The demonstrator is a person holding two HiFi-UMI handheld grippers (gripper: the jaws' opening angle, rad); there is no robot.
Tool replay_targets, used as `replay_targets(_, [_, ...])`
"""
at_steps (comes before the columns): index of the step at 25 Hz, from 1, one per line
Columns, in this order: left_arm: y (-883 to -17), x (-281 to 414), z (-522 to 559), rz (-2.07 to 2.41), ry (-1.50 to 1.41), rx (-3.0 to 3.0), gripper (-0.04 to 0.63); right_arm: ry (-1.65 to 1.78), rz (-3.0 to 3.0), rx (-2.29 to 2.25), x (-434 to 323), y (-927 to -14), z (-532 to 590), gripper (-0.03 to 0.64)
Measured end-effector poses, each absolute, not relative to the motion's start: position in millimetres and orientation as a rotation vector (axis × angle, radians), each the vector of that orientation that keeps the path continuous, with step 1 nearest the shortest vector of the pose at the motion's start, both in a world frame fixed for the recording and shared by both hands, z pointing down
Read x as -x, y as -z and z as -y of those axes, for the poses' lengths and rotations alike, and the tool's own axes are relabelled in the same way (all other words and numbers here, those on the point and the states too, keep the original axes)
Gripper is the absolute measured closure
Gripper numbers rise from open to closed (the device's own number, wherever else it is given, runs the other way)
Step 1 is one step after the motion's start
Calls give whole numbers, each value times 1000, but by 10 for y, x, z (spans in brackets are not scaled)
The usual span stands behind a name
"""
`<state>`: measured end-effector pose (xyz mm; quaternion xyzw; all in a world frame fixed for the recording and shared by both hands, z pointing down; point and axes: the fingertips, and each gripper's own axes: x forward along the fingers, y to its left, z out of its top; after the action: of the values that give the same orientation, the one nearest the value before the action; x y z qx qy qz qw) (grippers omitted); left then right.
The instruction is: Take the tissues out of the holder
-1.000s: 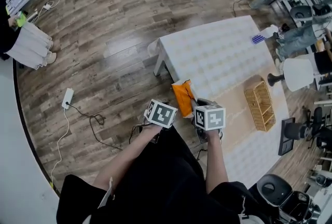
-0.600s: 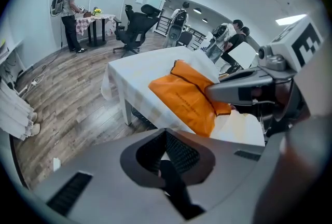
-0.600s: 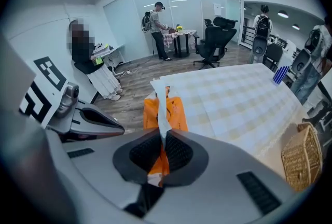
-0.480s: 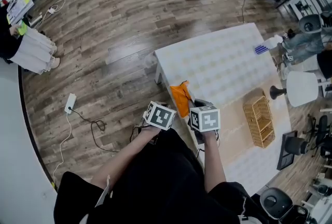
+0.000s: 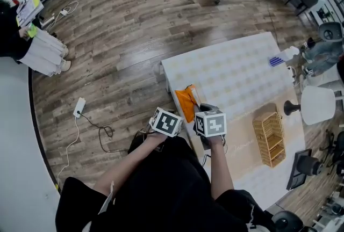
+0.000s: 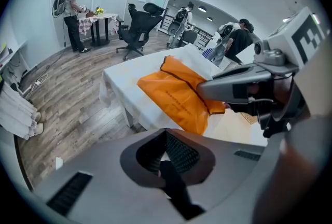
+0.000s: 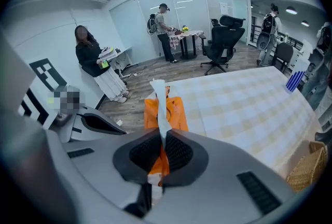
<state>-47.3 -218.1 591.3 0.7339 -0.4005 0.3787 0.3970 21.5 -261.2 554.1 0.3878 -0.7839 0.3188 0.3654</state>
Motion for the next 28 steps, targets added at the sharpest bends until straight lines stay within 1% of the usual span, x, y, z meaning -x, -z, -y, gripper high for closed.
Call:
replay_targets(9, [-6001, 523, 2250, 991, -986, -1857, 594, -876, 2034, -1046, -198, -5553, 2728, 601])
replay_targets(18, [-6067, 509, 2642, 871, -1029, -1924, 594, -909, 1973, -1153, -235, -5549, 3078, 601])
replay_targets(28, [-6090, 773, 3307, 731, -1091, -2001, 594, -925, 1868, -1241, 67, -5643, 3643, 601])
